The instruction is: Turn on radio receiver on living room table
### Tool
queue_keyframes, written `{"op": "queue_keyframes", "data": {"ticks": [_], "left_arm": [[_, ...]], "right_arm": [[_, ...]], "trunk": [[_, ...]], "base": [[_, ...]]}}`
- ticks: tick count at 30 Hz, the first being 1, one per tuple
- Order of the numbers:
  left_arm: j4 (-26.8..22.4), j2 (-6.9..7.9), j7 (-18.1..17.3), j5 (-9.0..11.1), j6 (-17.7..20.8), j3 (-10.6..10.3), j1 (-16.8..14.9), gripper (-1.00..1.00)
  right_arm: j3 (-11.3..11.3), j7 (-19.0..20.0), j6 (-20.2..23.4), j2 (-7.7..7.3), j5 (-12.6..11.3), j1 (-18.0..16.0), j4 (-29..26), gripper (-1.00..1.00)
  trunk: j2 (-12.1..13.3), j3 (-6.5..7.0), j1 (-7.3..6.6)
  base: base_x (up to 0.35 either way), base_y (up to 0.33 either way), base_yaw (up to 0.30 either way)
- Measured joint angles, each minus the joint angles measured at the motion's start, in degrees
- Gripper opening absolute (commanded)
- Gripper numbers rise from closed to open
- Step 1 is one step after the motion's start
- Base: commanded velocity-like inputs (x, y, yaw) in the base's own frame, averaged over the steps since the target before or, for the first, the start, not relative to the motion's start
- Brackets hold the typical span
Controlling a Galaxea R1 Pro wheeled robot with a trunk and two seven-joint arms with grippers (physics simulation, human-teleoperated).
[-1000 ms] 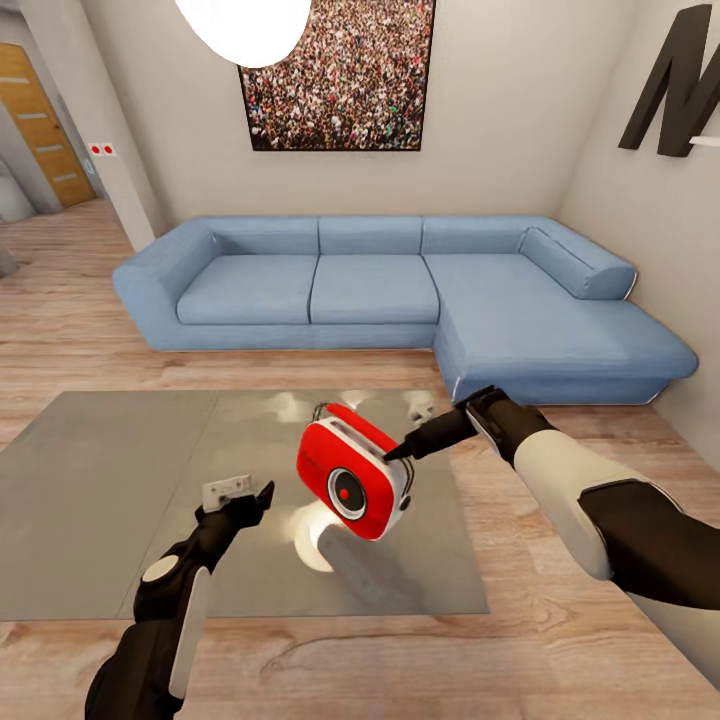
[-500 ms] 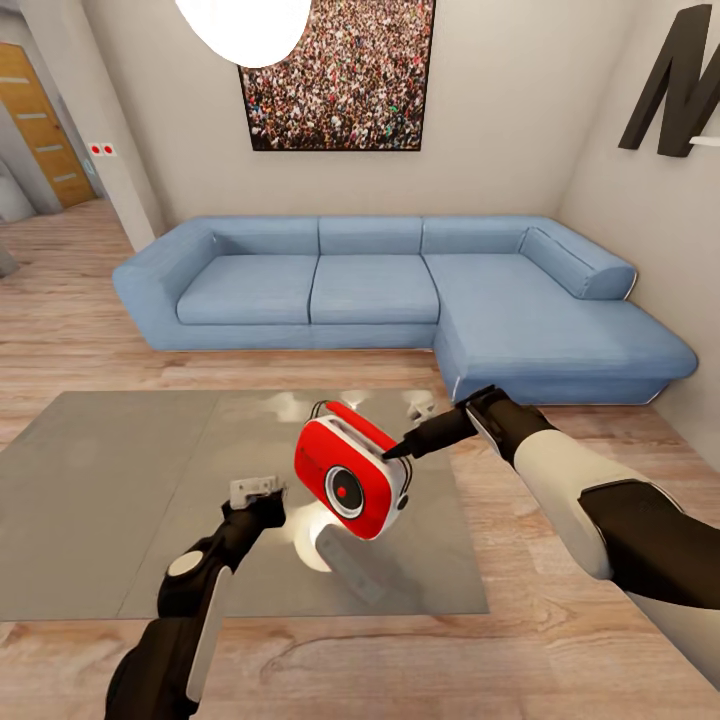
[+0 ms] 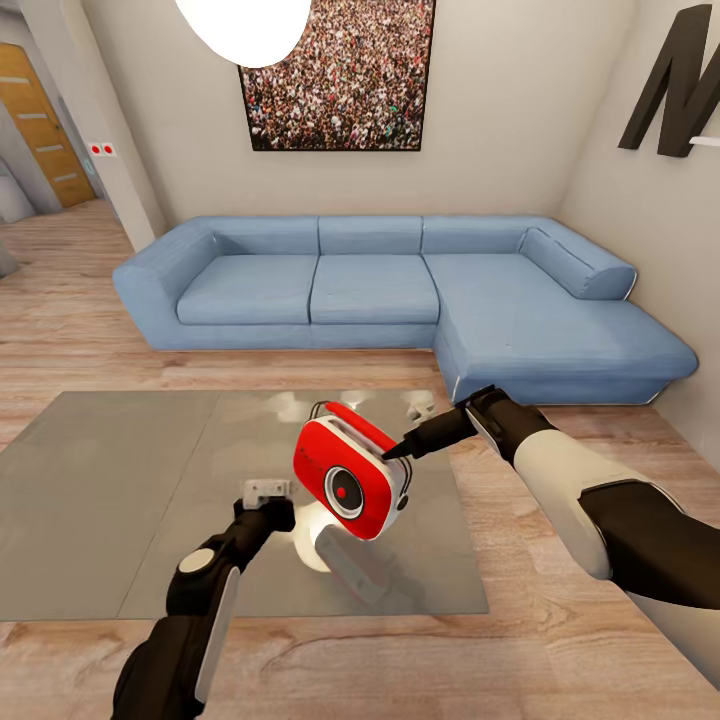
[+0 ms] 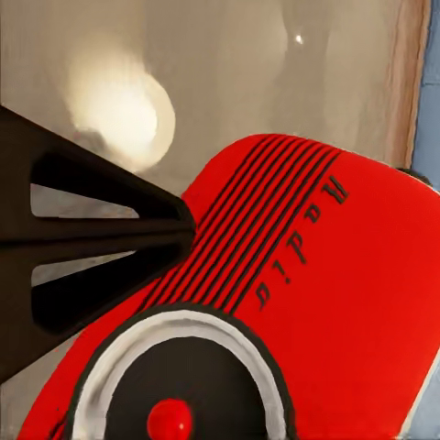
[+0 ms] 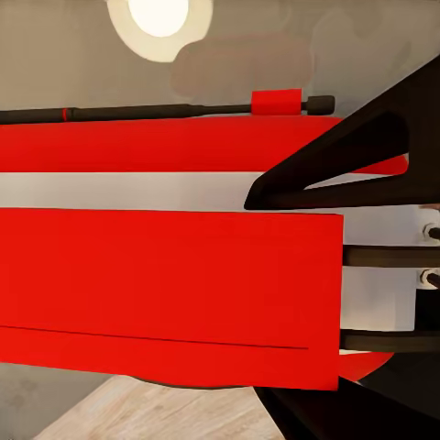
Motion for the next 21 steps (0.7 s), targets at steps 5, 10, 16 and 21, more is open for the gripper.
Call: {"op": "queue_keyframes", "data": {"ticks": [5, 10, 16, 21], "left_arm": [[2.1, 0.0, -7.6, -3.0, 8.1, -4.2, -2.4, -1.0], [12.4, 0.0, -8.7, -9.0, 9.3, -7.1, -7.0, -1.0], [14.2, 0.0, -6.4, -9.8, 9.9, -7.4, -9.5, -1.0], [13.1, 0.0, -5.5, -9.6, 10.3, -7.5, -10.9, -1.0]], "right_arm": [[0.0, 0.0, 0.0, 0.0, -0.1, 0.0, 0.0, -1.0], [0.1, 0.0, 0.0, 0.0, -0.1, 0.0, 0.0, -1.0], [0.1, -0.2, 0.0, 0.05, 0.0, 0.0, 0.0, -1.0], [0.1, -0.5, 0.0, 0.22, 0.0, 0.0, 0.0, -1.0]], "trunk": [[0.0, 0.0, 0.0], [0.0, 0.0, 0.0], [0.0, 0.0, 0.0], [0.0, 0.0, 0.0]], "base": [[0.0, 0.0, 0.0], [0.0, 0.0, 0.0], [0.0, 0.0, 0.0], [0.0, 0.0, 0.0]]}}
